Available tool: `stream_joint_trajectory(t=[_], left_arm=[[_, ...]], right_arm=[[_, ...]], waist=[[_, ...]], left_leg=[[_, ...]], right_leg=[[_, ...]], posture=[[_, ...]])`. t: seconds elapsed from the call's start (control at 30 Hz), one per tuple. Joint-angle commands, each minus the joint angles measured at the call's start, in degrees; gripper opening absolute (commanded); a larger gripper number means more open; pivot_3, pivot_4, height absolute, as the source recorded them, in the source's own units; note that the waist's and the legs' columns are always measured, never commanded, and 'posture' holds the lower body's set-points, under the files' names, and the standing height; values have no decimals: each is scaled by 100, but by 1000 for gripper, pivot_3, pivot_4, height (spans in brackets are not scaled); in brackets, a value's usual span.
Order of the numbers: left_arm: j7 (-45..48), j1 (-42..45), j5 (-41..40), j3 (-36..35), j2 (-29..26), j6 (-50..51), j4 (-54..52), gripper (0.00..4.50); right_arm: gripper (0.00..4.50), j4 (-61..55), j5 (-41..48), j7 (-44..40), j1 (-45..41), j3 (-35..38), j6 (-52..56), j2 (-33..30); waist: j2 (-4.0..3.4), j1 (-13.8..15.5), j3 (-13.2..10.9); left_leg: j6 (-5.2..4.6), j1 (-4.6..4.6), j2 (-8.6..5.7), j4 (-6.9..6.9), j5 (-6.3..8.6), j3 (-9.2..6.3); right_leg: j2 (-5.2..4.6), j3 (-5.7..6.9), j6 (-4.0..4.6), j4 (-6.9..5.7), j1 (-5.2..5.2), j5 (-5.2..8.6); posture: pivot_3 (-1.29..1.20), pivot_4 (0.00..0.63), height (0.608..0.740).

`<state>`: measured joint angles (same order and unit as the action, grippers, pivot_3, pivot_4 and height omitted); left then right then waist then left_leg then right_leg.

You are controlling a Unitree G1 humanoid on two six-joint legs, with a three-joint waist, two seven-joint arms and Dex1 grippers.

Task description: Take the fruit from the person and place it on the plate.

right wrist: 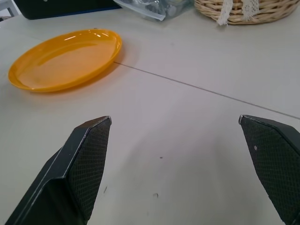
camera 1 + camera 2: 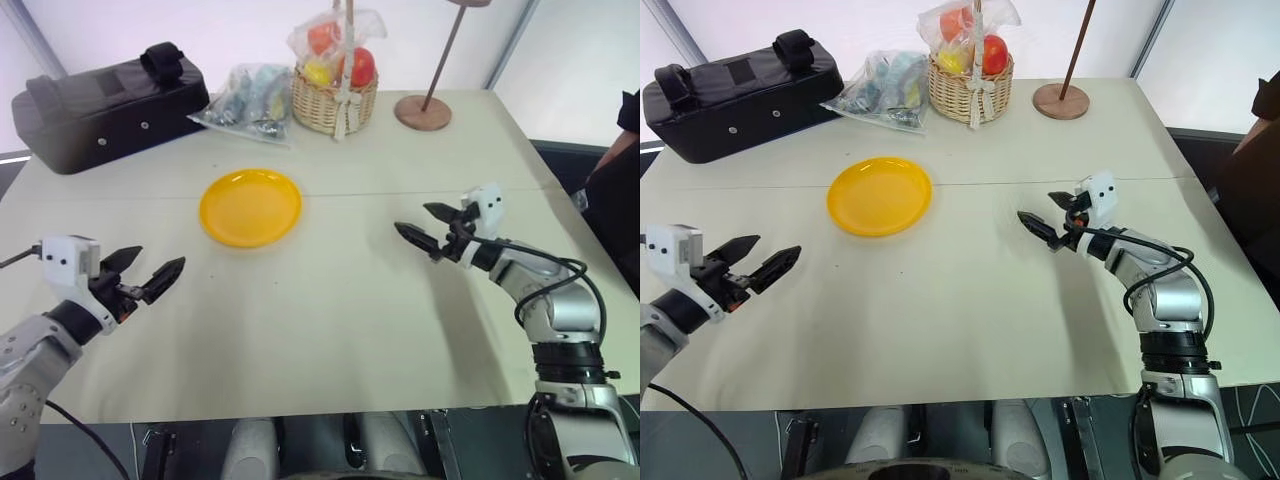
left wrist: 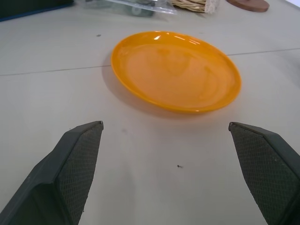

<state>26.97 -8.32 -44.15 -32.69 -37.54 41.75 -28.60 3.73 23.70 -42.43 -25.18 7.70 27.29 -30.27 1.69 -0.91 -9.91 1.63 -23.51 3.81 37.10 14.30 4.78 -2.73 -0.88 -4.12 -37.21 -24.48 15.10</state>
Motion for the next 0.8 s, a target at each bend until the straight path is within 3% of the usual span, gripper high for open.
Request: stream_joint_trajectory(t=[0.03,0.8], left_arm=[[-35,62,30,-29,4,-149,-158,4500],[-115,227,121,74,64,-178,-52,4500]], right_arm=[[4452,-82,59,-36,-93,63,-25,-29],[4452,-245,59,75,3,64,65,-18]], waist=[[0,0,0],[0,4,0]], left_leg=[[0,0,0,0,0,0],[0,0,0,1,0,0]], right_leg=[[0,0,0,0,0,0],[0,0,-1,0,0,0]], posture=[[0,150,740],[0,150,740]])
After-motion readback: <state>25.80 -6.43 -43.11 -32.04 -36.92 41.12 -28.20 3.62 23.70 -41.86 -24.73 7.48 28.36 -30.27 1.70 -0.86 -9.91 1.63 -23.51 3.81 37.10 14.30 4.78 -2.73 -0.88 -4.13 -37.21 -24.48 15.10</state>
